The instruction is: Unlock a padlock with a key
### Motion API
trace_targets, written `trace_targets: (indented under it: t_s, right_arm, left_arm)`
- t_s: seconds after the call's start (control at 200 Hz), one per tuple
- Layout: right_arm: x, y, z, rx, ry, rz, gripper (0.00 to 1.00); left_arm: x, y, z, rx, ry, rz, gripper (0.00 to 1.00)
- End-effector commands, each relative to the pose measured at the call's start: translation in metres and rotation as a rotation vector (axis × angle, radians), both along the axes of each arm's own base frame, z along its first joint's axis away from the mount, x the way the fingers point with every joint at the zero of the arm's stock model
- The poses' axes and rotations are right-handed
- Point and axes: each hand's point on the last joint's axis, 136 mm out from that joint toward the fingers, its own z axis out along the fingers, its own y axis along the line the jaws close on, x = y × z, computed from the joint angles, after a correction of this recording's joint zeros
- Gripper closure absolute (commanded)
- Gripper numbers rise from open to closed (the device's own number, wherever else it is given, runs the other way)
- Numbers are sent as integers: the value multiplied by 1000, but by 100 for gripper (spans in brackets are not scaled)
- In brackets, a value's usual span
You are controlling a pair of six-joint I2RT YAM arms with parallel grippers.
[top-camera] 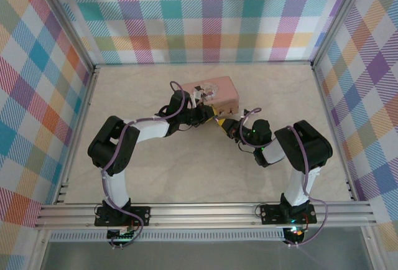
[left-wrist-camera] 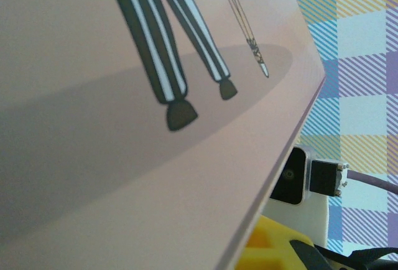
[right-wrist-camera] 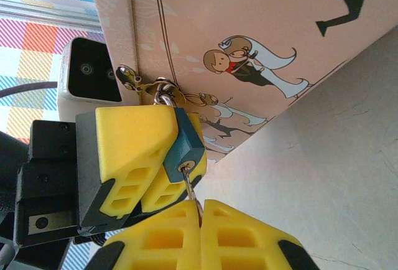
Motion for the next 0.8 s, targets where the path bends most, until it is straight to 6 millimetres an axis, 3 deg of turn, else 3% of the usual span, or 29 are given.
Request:
trace_targets:
  t_s: [0.0, 0.795]
  right_arm:
    - [6, -2, 21, 35, -66, -16, 100]
    - [13, -3, 31, 52, -87, -37, 100]
  left_arm:
    - [0, -3, 32, -80, -63, -27, 89]
    - [-3, -5, 33, -111, -55, -32, 89]
